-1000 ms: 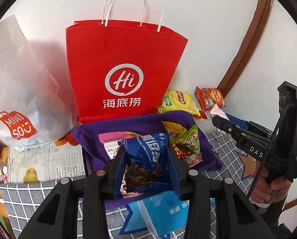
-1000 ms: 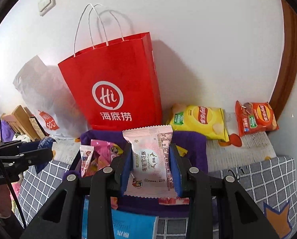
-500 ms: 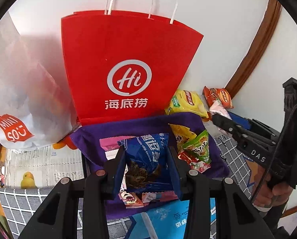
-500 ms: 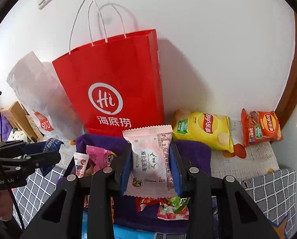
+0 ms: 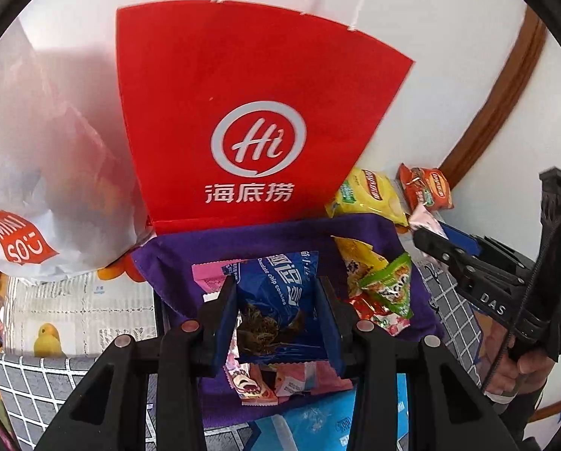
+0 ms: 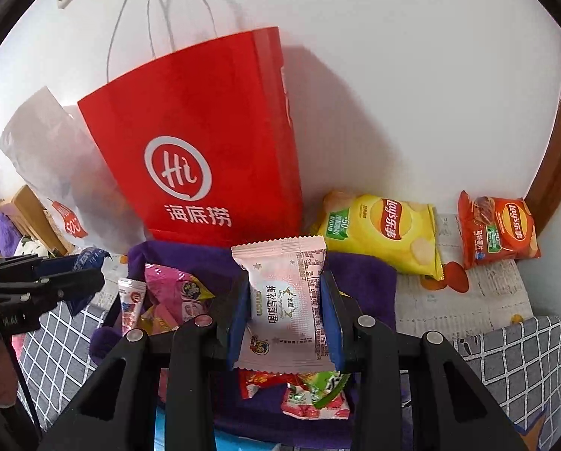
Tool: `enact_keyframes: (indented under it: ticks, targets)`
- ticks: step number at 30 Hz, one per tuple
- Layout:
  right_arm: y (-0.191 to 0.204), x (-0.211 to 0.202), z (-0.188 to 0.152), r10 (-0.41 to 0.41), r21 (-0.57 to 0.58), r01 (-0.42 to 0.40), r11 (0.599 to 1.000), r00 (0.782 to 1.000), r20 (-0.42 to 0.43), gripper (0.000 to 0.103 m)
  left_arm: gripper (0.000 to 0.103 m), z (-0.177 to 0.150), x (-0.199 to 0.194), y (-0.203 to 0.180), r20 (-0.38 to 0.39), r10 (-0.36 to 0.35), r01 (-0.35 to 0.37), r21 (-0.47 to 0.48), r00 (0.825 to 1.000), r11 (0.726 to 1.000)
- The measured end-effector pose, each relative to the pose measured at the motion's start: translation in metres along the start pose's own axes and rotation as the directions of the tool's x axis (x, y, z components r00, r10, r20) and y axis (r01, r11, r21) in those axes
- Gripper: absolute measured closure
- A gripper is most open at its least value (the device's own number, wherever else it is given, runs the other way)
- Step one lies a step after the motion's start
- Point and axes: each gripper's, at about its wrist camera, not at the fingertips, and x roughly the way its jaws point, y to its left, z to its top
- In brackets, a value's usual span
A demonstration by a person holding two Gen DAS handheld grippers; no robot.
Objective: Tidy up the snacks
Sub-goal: 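Lower both packets onto the purple towel and open both tools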
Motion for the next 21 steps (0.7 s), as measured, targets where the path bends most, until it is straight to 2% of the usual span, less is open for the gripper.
enact_keyframes:
  ticks: [11,17,21]
  targets:
    - [-0.010,0.008,-0.002,0.014,-0.003,-0.014,1.000,0.999,-0.037,0.067,0.065,0.007,0.023,-0.002,-0.038,-0.034,0.033,-0.035,0.999,0.999]
    - [0.004,0.017,-0.007,0.044,-0.059,-0.048,0.997,0.997,-0.066,0.067,0.065,0.002,0.040,-0.001,-0.075,-0.036,0.033,-0.040,0.997,0.999]
    - [0.019,0.030,-0.014,0.061,-0.103,-0.074,0.992,0.991,-0.116,0.067,0.065,0.000,0.049,-0.001,-0.103,-0.046,0.043,-0.032,0.994,0.999]
